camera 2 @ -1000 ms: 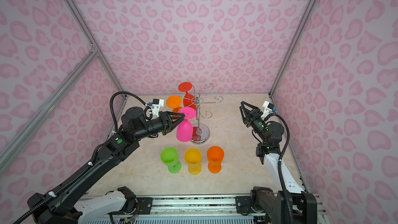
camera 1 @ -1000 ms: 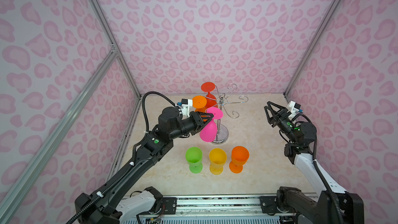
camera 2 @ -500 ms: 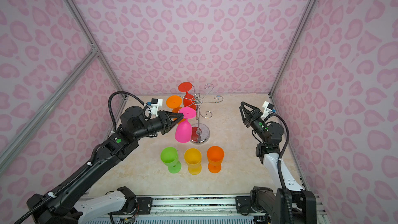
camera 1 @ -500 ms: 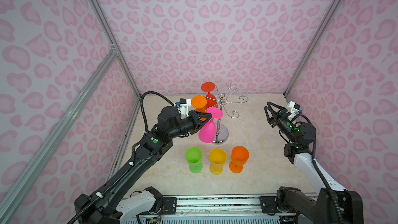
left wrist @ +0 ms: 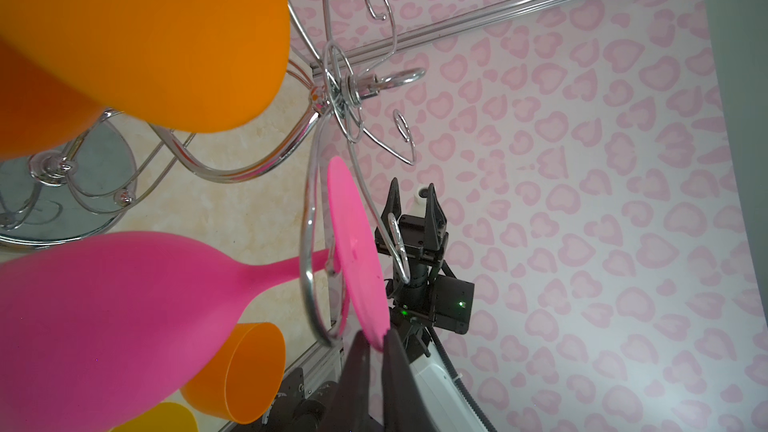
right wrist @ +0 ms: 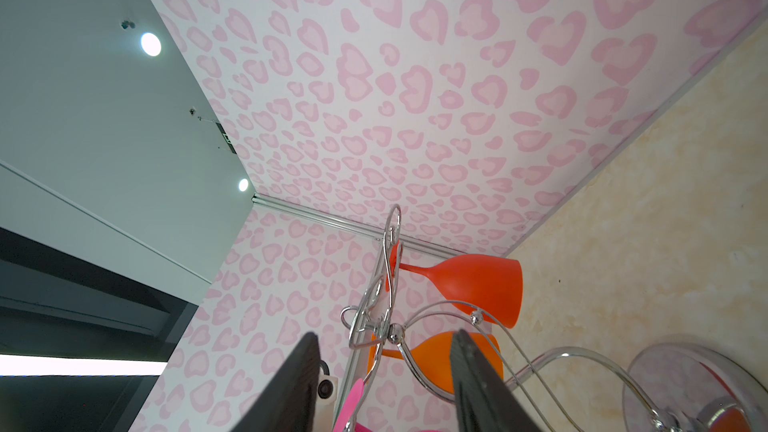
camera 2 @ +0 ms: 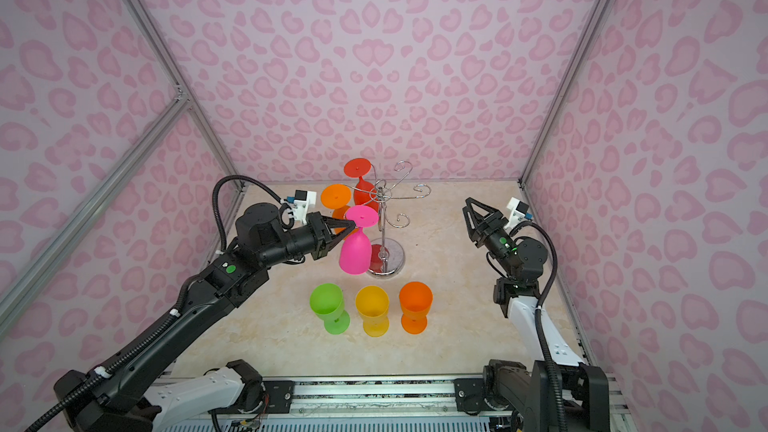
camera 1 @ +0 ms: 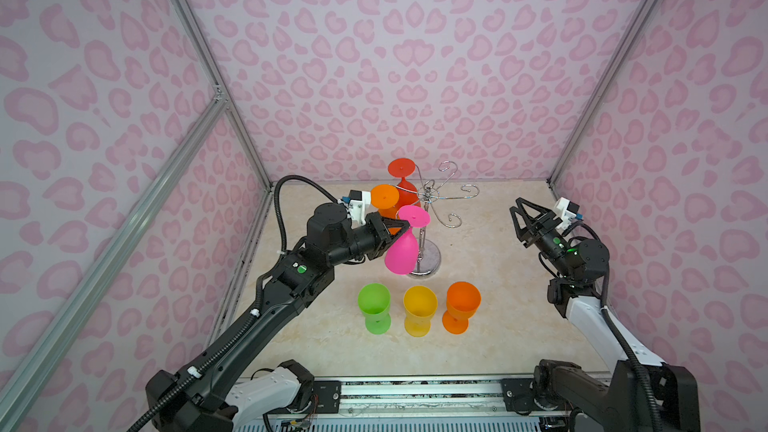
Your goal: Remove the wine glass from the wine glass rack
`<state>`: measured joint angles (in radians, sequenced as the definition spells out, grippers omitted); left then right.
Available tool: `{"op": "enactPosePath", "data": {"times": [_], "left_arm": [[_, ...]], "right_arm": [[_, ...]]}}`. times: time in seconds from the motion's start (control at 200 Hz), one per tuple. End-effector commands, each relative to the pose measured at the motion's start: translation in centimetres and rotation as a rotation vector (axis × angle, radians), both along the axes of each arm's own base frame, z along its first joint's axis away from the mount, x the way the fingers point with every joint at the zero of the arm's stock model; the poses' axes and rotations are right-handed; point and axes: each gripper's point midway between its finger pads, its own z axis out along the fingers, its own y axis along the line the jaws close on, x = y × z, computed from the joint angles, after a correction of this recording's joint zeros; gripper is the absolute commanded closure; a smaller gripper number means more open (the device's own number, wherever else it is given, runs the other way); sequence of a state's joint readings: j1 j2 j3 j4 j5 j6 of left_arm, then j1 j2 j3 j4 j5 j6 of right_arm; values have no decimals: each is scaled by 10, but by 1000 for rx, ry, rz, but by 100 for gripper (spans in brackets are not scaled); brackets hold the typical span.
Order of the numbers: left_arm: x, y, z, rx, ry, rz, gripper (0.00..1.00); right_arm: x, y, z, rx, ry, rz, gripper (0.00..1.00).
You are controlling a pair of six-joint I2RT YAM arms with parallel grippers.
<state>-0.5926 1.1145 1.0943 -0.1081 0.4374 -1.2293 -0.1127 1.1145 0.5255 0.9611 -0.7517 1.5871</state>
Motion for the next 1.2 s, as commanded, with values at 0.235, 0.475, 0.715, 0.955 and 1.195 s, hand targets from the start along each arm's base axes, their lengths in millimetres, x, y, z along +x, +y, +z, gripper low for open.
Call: {"op": "enactPosePath", "data": {"times": [0.235, 0.475, 0.715, 0.955, 1.195], "left_arm": [[0, 2, 4, 6, -11, 6, 98], [0, 4, 6, 3, -10, 14, 98], [-3, 6, 16, -14, -30, 18, 98], [-6, 7, 21, -28, -34, 17, 98], [-4, 6, 22, -30, -33, 14, 98]], "right_arm": [[-3, 0, 4, 8, -33, 9, 48], [-2, -1, 2, 16, -30, 11, 48], [-1, -1, 2, 21, -31, 12, 48], [-2, -1, 2, 24, -31, 11, 49], [-2, -1, 3, 26, -33, 14, 48]]}}
